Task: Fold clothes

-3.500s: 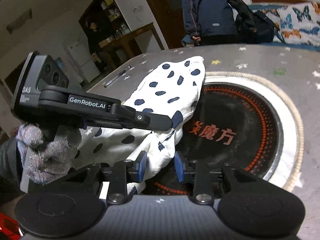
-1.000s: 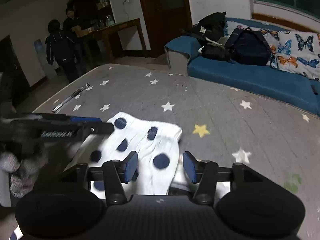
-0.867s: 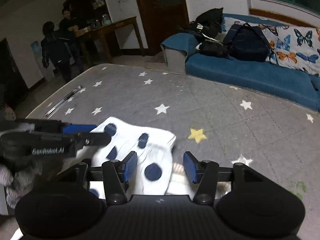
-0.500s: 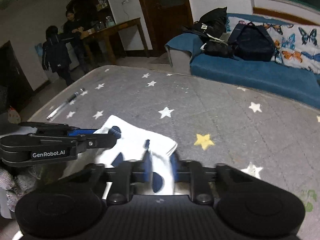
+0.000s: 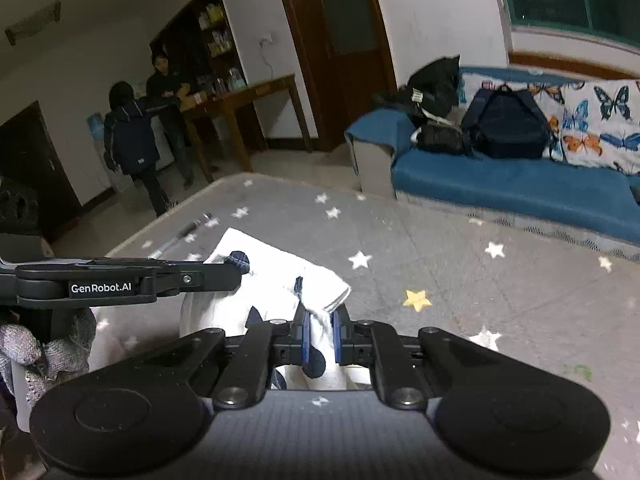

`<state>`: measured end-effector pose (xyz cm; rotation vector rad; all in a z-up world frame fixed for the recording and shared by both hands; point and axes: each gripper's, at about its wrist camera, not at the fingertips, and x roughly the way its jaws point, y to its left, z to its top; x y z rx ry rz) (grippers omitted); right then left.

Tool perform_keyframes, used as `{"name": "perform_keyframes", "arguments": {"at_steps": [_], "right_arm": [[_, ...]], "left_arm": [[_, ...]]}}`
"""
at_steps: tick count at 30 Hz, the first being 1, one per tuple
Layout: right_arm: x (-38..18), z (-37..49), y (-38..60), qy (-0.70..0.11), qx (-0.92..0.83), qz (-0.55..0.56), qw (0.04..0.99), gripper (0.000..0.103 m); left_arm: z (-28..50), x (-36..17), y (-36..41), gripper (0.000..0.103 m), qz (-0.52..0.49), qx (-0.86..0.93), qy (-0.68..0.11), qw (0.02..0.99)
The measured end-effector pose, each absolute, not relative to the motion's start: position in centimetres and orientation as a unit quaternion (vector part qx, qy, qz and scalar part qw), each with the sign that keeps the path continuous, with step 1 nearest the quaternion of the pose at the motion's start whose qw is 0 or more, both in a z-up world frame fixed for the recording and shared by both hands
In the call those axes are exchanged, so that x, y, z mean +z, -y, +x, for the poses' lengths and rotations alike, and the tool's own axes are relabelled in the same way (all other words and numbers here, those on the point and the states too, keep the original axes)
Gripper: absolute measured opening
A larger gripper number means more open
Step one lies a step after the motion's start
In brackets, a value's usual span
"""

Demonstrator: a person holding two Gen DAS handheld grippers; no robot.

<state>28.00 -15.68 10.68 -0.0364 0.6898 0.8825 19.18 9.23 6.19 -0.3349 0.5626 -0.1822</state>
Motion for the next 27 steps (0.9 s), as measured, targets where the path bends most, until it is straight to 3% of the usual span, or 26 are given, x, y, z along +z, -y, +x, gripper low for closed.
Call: {"name": "perform_keyframes", "arguments": {"at_steps": [11, 27], "right_arm": [[15.7, 18.0, 19.1, -0.269, 0.441, -0.040, 0.855, 0.010], [15.4, 2.6, 23.0, -0.250, 0.492, -0.095, 0.828, 0.010]], "left_arm": [[9.2, 10.2, -7.5, 0.011, -0.177, -0.133, -0.238, 0.946], [-4.1, 9.2, -5.8, 0.011, -0.177, -0.176, -0.241, 0.938]]}}
